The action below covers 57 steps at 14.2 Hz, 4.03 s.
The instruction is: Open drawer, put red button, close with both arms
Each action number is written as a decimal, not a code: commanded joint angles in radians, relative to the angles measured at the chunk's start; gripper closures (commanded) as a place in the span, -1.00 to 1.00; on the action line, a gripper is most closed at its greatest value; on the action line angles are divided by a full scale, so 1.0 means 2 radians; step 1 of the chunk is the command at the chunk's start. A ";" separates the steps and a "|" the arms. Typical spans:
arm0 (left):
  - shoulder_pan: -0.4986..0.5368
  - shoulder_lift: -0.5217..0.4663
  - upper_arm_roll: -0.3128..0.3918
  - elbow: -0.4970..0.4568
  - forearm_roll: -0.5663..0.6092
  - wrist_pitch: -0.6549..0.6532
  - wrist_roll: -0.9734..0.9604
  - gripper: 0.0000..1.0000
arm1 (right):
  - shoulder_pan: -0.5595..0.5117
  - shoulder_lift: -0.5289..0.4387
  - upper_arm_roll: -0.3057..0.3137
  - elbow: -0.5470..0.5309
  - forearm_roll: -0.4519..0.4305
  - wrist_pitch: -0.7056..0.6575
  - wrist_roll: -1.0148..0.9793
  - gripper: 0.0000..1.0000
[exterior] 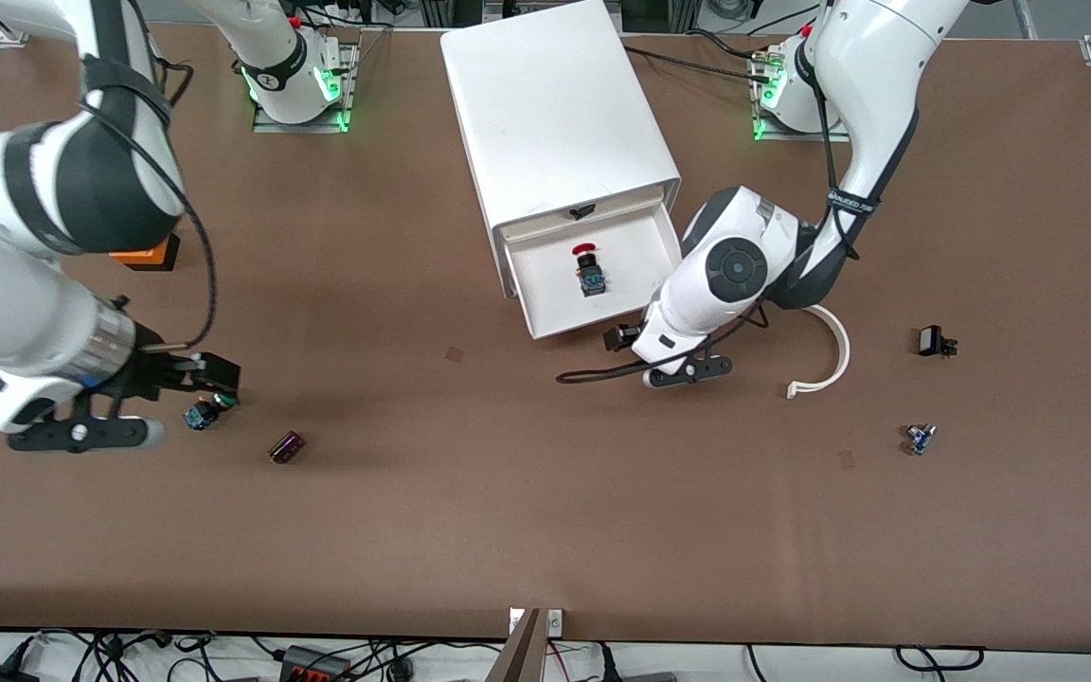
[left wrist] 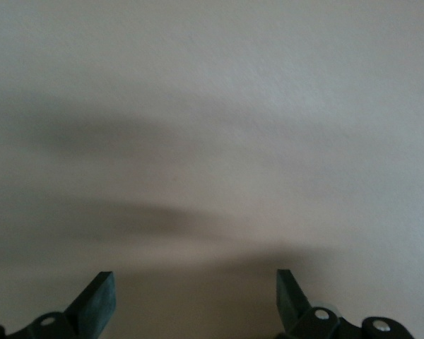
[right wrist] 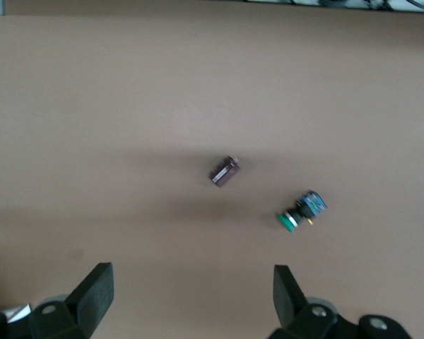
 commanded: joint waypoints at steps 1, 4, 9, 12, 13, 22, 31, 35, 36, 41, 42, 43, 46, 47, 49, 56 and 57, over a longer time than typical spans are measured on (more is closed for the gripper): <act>0.013 -0.023 -0.031 -0.014 -0.005 -0.027 -0.022 -1.00 | -0.030 -0.026 0.006 -0.012 -0.005 -0.028 -0.009 -1.00; 0.011 -0.022 -0.055 -0.010 -0.013 -0.120 -0.041 -1.00 | -0.084 -0.056 0.015 -0.019 -0.004 -0.050 -0.020 -1.00; 0.005 -0.018 -0.060 -0.010 -0.061 -0.211 -0.063 -1.00 | -0.129 -0.104 0.051 -0.073 -0.009 -0.043 -0.055 -1.00; 0.007 -0.012 -0.073 -0.010 -0.071 -0.214 -0.063 -1.00 | -0.133 -0.136 0.051 -0.122 -0.019 -0.040 -0.055 -1.00; 0.007 -0.012 -0.073 -0.010 -0.071 -0.215 -0.063 -1.00 | -0.133 -0.148 0.051 -0.141 -0.019 -0.034 -0.055 -1.00; 0.031 -0.014 -0.068 0.100 -0.034 -0.346 -0.058 -1.00 | -0.133 -0.304 0.052 -0.357 -0.036 0.054 -0.061 -1.00; 0.152 -0.071 -0.068 0.184 0.108 -0.390 0.181 -1.00 | -0.133 -0.254 0.055 -0.292 -0.039 0.049 -0.068 -1.00; 0.195 -0.091 -0.069 0.218 0.108 -0.428 0.281 -1.00 | -0.133 -0.254 0.055 -0.292 -0.038 0.049 -0.066 -1.00; 0.208 -0.104 -0.067 0.219 0.101 -0.432 0.308 -1.00 | -0.133 -0.254 0.055 -0.292 -0.038 0.049 -0.065 -1.00; 0.139 -0.211 0.106 0.135 0.016 -0.427 0.417 -1.00 | -0.118 -0.254 0.051 -0.292 -0.036 0.049 -0.057 -1.00; 0.120 -0.233 0.135 0.103 0.013 -0.400 0.434 -1.00 | -0.118 -0.254 0.051 -0.292 -0.036 0.049 -0.062 -1.00; 0.115 -0.257 0.148 0.068 0.013 -0.358 0.432 -1.00 | -0.120 -0.254 0.051 -0.292 -0.036 0.049 -0.065 -1.00; 0.119 -0.304 0.151 -0.010 0.013 -0.248 0.426 -1.00 | -0.125 -0.258 0.051 -0.292 -0.036 0.048 -0.065 -1.00; 0.120 -0.305 0.151 -0.010 0.013 -0.249 0.425 -1.00 | -0.125 -0.260 0.051 -0.292 -0.036 0.046 -0.066 -1.00; 0.129 -0.305 0.151 -0.005 0.013 -0.261 0.424 -1.00 | -0.125 -0.260 0.051 -0.292 -0.040 0.026 -0.064 -1.00; 0.132 -0.289 0.144 0.039 0.011 -0.324 0.424 -1.00 | -0.125 -0.266 0.051 -0.299 -0.034 0.017 -0.062 -1.00; 0.132 -0.288 0.144 0.039 0.011 -0.324 0.422 -1.00 | -0.124 -0.270 0.051 -0.308 -0.034 0.021 -0.062 -1.00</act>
